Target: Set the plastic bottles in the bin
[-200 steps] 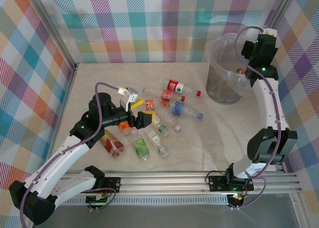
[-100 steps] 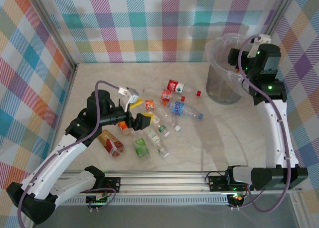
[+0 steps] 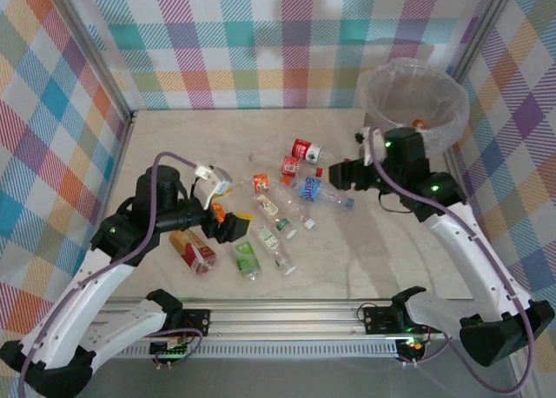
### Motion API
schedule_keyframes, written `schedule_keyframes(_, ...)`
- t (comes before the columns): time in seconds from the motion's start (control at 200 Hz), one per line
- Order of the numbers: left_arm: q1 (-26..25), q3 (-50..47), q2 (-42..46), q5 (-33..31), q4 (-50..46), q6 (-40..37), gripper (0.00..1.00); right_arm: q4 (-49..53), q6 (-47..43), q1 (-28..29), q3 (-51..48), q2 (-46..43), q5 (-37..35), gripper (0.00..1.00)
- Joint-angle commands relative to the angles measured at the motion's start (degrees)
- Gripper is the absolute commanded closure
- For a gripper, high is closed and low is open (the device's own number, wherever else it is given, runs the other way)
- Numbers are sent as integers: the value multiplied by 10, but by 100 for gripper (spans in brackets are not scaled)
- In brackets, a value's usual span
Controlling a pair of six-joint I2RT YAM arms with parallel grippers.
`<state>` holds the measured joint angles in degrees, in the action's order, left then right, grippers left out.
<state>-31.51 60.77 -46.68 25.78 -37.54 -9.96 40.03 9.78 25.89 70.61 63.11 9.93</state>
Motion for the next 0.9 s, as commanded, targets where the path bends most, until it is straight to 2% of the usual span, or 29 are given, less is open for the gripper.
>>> schedule_keyframes(0.0,-4,-41,39,-10,-1,1,0,3,22,54,-42,-6,7,26)
schedule_keyframes(0.115,-5,-75,69,12,28,-10,0,-26,49,124,-90,5,-21,29)
schedule_keyframes(0.24,-5,-88,83,8,42,-10,0,-57,79,200,-123,38,-58,31)
schedule_keyframes(0.46,-5,-94,88,14,48,-9,0,-137,131,287,-143,136,-95,35)
schedule_keyframes(0.625,-4,-99,100,19,48,-16,0,-186,152,314,-133,222,-112,40)
schedule_keyframes(0.895,-4,-105,118,-2,52,-18,0,-196,151,334,-97,316,-129,40)
